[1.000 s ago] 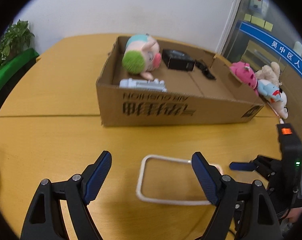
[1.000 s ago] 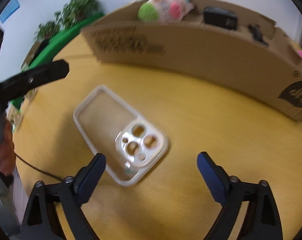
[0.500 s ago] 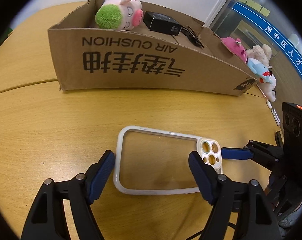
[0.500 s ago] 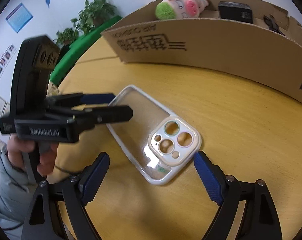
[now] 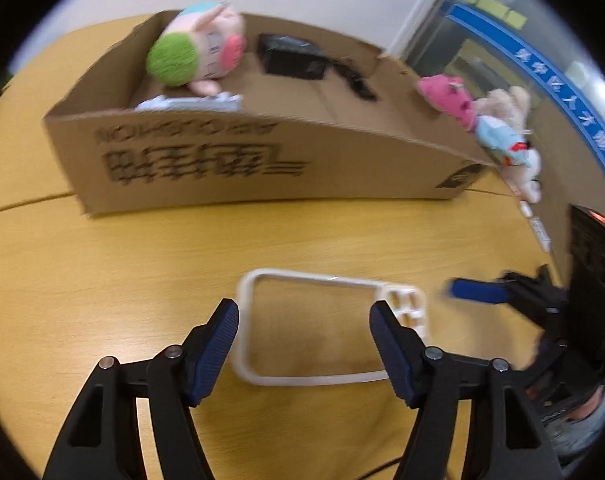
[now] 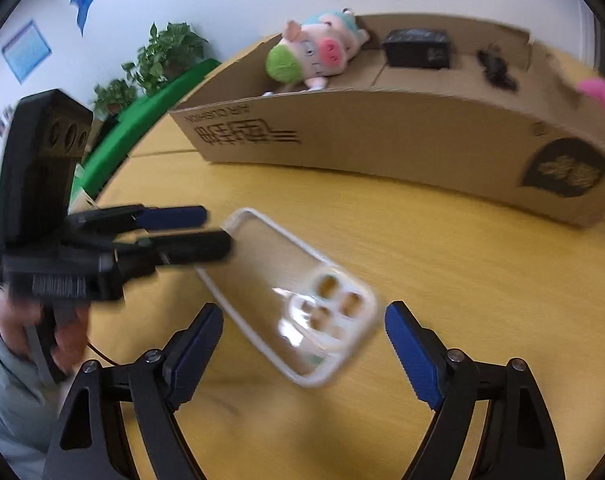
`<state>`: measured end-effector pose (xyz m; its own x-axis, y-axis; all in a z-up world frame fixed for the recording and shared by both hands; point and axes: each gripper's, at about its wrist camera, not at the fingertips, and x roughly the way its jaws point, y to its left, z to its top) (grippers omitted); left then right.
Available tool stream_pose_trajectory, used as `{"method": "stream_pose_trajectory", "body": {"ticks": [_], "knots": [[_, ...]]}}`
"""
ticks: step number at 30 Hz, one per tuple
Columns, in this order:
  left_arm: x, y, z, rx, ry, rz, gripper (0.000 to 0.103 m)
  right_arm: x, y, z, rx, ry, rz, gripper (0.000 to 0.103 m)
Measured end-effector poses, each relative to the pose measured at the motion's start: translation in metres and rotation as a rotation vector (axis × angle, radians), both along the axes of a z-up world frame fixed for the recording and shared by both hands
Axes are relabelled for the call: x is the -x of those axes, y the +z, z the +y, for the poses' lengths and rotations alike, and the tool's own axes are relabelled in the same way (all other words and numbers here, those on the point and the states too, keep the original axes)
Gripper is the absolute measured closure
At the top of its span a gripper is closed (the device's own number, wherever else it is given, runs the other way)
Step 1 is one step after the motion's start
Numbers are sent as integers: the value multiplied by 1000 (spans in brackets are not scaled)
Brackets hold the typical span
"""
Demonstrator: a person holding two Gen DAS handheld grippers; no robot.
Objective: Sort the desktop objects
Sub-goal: 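Grasp the clear phone case with the right gripper while the left gripper grasps its other end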
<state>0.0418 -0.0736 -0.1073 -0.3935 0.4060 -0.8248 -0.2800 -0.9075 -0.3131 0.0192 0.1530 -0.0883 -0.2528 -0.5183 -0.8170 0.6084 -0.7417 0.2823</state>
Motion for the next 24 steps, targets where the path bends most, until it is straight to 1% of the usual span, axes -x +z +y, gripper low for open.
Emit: {"method": "stream_pose_trajectory", "body": {"ticks": [2, 4, 5, 6, 8, 10, 11, 12, 13, 14, 15, 16, 17, 18, 21, 23, 24], "knots": [[8, -9, -3, 34, 8, -30, 35, -8, -7, 2, -75, 44, 8, 18], [12, -18, -8, 20, -7, -68, 35, -14, -15, -1, -113, 91, 3, 19], [10, -18, -8, 21, -22, -48, 35, -17, -18, -3, -126, 107, 6, 19], [10, -19, -6, 35, -56, -56, 35, -21, -20, -7, -140, 125, 14, 19], [9, -18, -3, 69, -102, -46, 35, -26, -28, -23, -194, 166, 58, 19], [7, -16, -1, 119, -187, -22, 34, -31, -32, -33, -261, 219, 126, 19], [7, -15, 1, 150, -247, -3, 34, -32, -32, -35, -266, 248, 143, 18], [5, -15, 5, 202, -337, 25, 34, -32, -32, -35, -270, 279, 150, 18], [6, -15, 7, 237, -390, 42, 33, -31, -31, -35, -275, 321, 162, 16], [5, -16, 12, 284, -473, 74, 27, -30, -30, -35, -290, 378, 191, 7], [5, -15, 15, 311, -530, 102, 25, -29, -30, -35, -310, 419, 216, 1], [6, -14, 19, 328, -571, 115, 24, -26, -31, -35, -330, 470, 235, 0], [7, -13, 23, 338, -635, 131, 24, -22, -31, -36, -335, 535, 221, 0], [8, -14, 26, 341, -680, 136, 24, -18, -30, -37, -338, 577, 211, 0], [10, -14, 37, 334, -825, 136, 24, -8, -30, -44, -323, 630, 200, 2], [8, -15, 42, 334, -905, 129, 24, -5, -30, -46, -283, 679, 166, 7], [6, -17, 46, 339, -938, 123, 23, -6, -29, -47, -277, 693, 173, 9]]}}
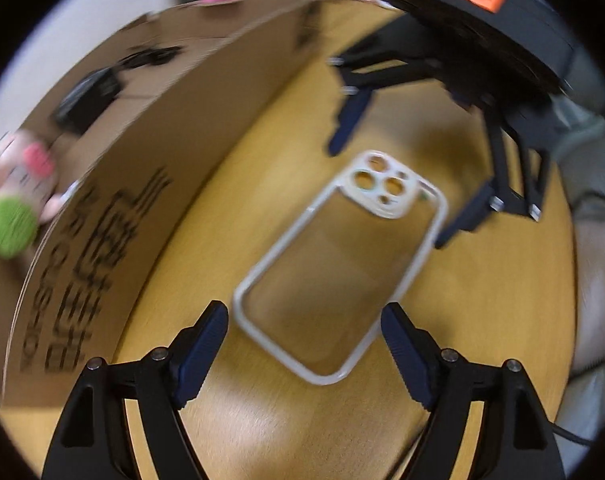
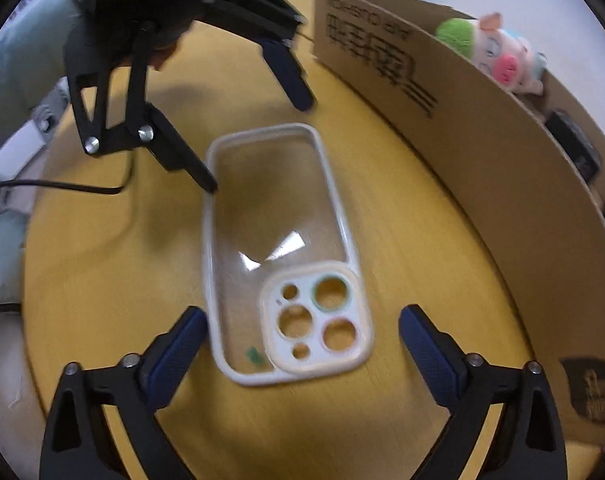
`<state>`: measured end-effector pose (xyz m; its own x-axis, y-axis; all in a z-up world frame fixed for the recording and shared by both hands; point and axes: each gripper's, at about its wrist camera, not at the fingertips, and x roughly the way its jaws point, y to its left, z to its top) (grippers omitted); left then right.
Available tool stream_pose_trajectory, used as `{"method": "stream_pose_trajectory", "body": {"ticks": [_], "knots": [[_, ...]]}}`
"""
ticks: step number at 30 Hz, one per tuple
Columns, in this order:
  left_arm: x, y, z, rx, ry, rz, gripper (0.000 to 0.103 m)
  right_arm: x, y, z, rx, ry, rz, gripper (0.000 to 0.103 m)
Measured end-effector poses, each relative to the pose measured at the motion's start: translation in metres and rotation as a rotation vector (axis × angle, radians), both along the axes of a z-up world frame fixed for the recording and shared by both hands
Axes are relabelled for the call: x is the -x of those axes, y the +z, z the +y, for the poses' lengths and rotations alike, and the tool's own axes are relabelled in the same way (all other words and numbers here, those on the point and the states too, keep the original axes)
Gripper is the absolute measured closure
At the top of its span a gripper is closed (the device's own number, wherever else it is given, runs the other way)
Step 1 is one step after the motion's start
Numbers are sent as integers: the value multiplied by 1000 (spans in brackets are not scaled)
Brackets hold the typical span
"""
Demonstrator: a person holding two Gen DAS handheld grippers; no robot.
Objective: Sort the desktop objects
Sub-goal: 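Grasp the clear phone case with the right gripper while the left gripper grasps its other end, then carry the phone case with both grippers over the box and release it inside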
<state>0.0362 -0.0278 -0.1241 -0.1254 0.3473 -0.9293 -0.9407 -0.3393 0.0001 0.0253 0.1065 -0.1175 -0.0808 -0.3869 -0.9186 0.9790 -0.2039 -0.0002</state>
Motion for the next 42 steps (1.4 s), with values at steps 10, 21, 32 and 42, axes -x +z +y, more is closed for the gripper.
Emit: {"method": "stream_pose_trajectory", "body": {"ticks": [10, 21, 32, 42], "knots": [[-33, -9, 22, 69, -265, 138, 20, -7, 12, 5, -45, 253, 27, 27], [-32, 10, 24, 20, -243, 112, 25, -19, 30, 17, -50, 382, 96, 27], [25, 134, 47, -5, -258, 455, 25, 37, 160, 18, -15, 342, 377, 27], [142, 128, 83, 52, -201, 410, 25, 162, 177, -5, -102, 326, 441, 27]]}}
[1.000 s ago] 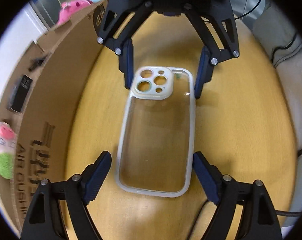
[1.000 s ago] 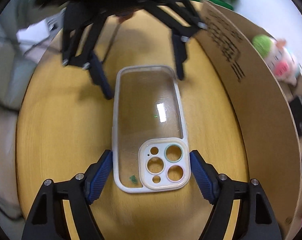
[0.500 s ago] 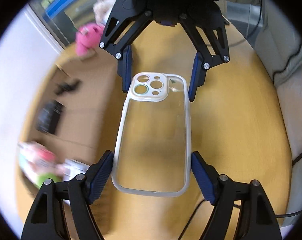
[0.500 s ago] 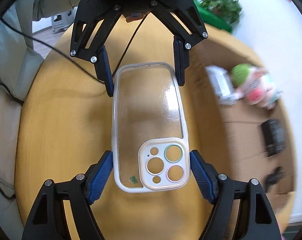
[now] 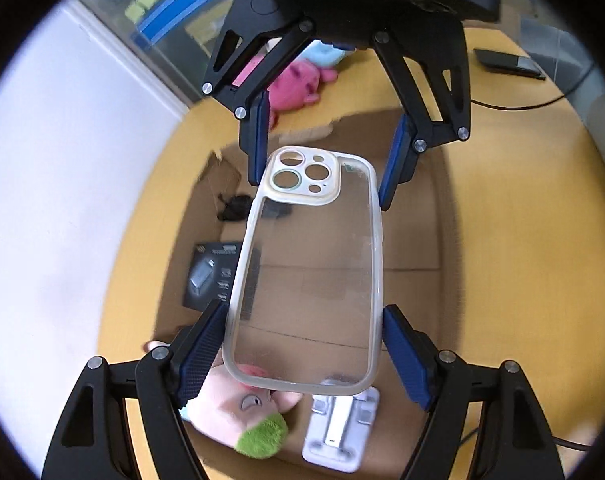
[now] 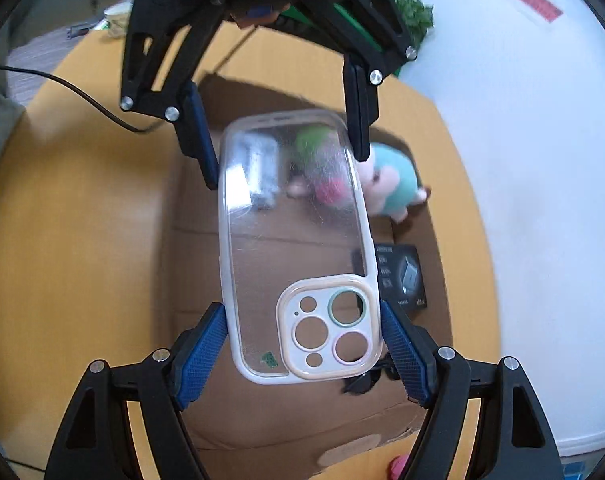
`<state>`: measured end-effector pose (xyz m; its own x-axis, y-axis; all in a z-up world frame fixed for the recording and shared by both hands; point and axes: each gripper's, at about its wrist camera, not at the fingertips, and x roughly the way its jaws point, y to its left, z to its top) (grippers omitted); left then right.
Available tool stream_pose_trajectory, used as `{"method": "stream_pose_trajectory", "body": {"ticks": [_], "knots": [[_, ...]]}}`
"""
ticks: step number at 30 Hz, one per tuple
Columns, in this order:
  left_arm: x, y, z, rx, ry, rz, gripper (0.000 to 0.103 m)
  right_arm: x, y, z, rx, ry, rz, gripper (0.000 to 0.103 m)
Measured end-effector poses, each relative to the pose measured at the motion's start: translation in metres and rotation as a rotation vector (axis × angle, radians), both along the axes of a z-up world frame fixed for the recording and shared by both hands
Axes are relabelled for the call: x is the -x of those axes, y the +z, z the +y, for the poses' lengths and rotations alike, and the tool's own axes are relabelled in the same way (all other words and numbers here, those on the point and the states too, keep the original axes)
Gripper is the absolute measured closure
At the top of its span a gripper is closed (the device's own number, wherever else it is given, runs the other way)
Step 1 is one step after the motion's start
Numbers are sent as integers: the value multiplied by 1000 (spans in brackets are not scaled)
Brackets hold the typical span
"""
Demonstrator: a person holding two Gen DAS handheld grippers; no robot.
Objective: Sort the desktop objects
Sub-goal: 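Carry the phone case with both grippers over the box and release it inside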
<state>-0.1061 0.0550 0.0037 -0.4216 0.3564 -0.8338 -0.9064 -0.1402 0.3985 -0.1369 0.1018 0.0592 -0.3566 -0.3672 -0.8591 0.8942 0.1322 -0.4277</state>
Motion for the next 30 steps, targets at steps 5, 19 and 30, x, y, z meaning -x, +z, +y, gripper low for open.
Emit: {"method": "stream_pose_trajectory", "body": {"ticks": [5, 19, 30], "knots": [[46, -45, -1, 49, 15, -134, 25, 53, -41, -13, -46, -18, -110, 27], [78, -118, 6, 136, 59, -336, 22, 55, -124, -12, -149, -69, -304, 25], [35, 3, -51, -128, 283, -180, 22, 0, -6, 46, 170, -204, -147, 10]]}}
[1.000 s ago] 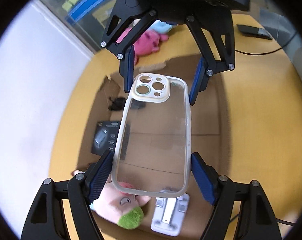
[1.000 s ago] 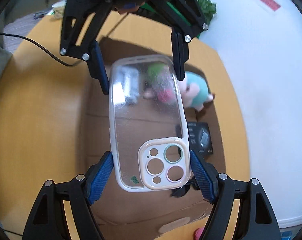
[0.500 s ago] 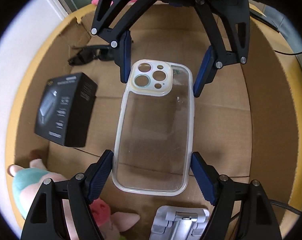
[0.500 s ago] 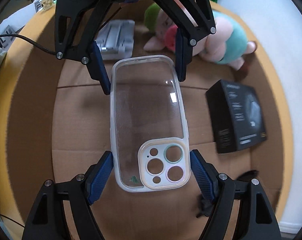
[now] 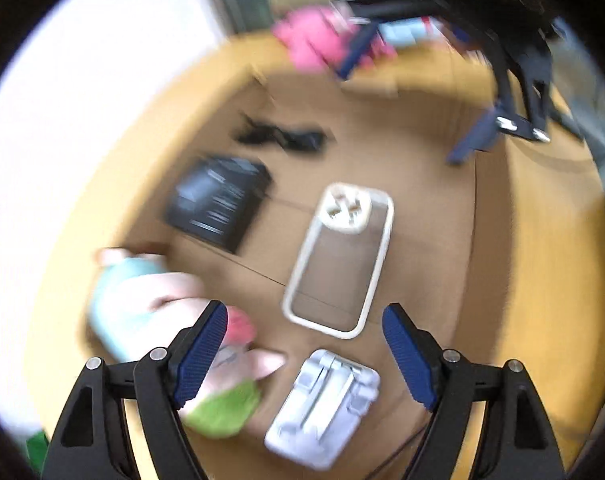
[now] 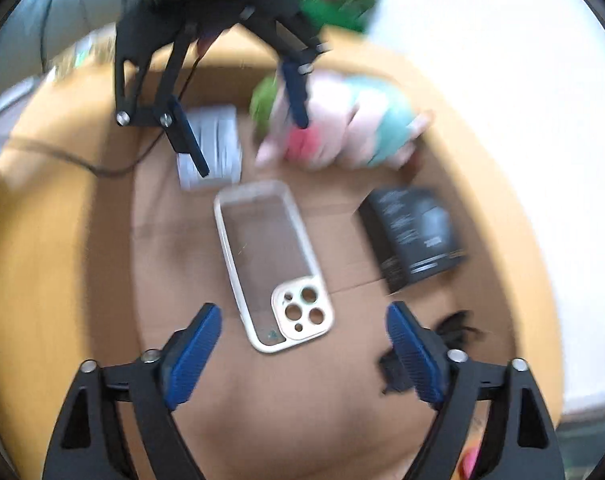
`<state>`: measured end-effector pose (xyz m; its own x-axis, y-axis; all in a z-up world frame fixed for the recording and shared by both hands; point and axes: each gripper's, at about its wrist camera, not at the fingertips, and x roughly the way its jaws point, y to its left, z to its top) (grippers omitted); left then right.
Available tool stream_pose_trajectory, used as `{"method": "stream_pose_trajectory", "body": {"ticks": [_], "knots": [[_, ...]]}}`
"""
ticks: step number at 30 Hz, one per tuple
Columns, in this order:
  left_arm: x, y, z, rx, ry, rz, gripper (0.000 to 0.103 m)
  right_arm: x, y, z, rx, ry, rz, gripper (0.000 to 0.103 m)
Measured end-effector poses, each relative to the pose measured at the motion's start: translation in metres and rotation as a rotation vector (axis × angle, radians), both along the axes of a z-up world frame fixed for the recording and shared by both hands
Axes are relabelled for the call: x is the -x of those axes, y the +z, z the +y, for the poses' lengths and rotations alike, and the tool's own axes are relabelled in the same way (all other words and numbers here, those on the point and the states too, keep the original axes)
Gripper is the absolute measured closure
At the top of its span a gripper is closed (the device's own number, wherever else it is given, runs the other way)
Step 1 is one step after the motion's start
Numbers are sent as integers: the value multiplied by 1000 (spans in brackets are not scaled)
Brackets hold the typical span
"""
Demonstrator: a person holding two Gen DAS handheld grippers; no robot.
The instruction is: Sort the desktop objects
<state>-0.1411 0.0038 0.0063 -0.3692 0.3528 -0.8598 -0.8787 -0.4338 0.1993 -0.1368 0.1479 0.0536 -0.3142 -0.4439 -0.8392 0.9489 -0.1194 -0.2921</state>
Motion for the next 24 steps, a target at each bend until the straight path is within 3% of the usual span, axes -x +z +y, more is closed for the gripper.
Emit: {"method": "stream_pose_trajectory", "body": {"ticks": [2, 4, 6, 9, 13, 16, 20, 22, 24], "knots": [[-26, 47, -18, -107, 57, 60, 22, -9, 33, 12, 131, -41, 38, 0], [-37, 81, -33, -194, 112, 128, 19, -37, 79, 35, 296, -78, 88, 0], [-62, 104, -47, -268, 216, 210, 17, -45, 99, 41, 408, -126, 134, 0], [-84, 107, -44, -344, 344, 278, 17, -61, 138, 68, 614, -246, 137, 0], [-114, 82, -48, -467, 518, 337, 17, -65, 112, 63, 732, -492, -8, 0], [-124, 48, -43, -499, 686, 322, 17, -63, 60, 41, 684, -694, -46, 0], [-116, -3, -33, -565, 876, 290, 17, -49, -3, 14, 603, -883, -67, 0], [-108, -25, -27, -553, 930, 300, 18, -39, -28, 1, 559, -962, -73, 0], [-98, -44, -20, -484, 962, 315, 18, -29, -49, -6, 554, -998, -92, 0]]}}
